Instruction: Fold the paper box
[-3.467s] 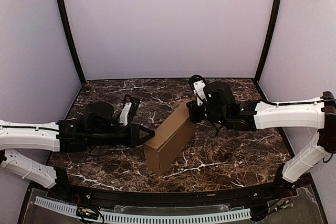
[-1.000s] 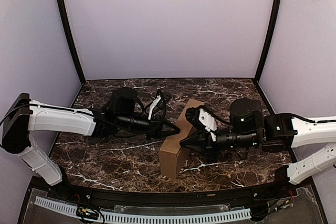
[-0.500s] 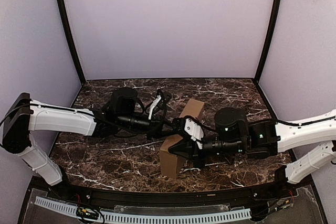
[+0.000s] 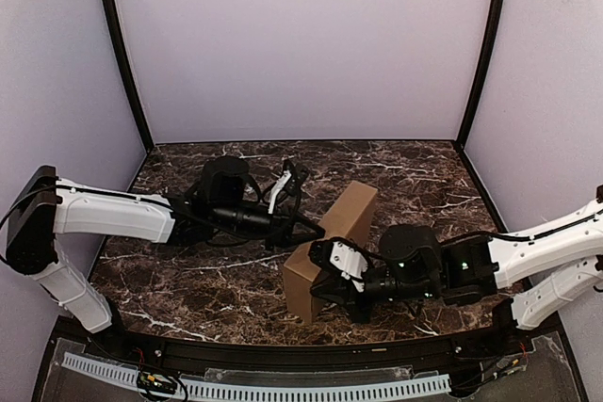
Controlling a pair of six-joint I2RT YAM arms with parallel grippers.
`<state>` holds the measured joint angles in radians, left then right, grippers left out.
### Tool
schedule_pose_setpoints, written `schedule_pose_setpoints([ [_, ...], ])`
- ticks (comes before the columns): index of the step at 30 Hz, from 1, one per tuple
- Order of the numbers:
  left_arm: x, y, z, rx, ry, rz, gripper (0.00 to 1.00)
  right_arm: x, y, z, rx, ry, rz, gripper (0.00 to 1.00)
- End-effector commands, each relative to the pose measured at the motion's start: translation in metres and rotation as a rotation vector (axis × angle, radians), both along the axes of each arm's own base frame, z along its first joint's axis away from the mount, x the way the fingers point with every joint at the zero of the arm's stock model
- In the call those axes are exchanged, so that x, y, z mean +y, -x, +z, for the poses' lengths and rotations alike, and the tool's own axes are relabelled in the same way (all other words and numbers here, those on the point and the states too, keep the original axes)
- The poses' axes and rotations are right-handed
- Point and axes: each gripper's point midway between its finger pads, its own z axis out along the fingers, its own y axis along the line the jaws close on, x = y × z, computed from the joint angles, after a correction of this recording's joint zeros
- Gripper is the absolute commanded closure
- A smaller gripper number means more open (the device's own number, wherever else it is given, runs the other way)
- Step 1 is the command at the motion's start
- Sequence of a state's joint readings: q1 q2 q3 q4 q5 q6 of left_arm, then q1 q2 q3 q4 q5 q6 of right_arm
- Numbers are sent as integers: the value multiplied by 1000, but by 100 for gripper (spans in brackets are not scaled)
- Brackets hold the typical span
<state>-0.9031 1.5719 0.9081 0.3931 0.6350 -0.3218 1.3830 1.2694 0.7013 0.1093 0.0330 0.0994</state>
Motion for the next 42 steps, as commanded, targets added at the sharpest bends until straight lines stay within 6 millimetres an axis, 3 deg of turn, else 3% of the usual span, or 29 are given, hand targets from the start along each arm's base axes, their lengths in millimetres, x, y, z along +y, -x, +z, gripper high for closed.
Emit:
schedule_pose_setpoints([
  [1, 25, 4, -84, 154, -260, 63, 99, -7, -22, 56, -141, -50, -95, 100],
  [6, 23, 2, -76, 139, -254, 64, 99, -30, -59, 88, -239, -41, -280, 100],
  [13, 20, -5, -50, 84, -246, 67, 99, -69, -95, 88, -269, 23, -441, 100],
  [17, 19, -10, -24, 39, -233, 79, 99, -98, -108, 63, -172, 70, -565, 100],
  [22, 29, -18, 13, -41, -234, 140, 98, -129, -110, 14, -21, 117, -676, 100],
  [25, 37, -21, 38, -86, -221, 181, 98, -139, -106, -18, 82, 134, -721, 100],
  [29, 50, -26, 53, -135, -236, 239, 98, -140, -99, -48, 181, 132, -742, 100],
  [34, 64, -39, 41, -162, -308, 323, 97, -133, -100, -67, 276, 65, -780, 100],
  [42, 37, -37, -13, -4, -352, 240, 99, -124, -113, -105, 457, -28, -948, 100],
])
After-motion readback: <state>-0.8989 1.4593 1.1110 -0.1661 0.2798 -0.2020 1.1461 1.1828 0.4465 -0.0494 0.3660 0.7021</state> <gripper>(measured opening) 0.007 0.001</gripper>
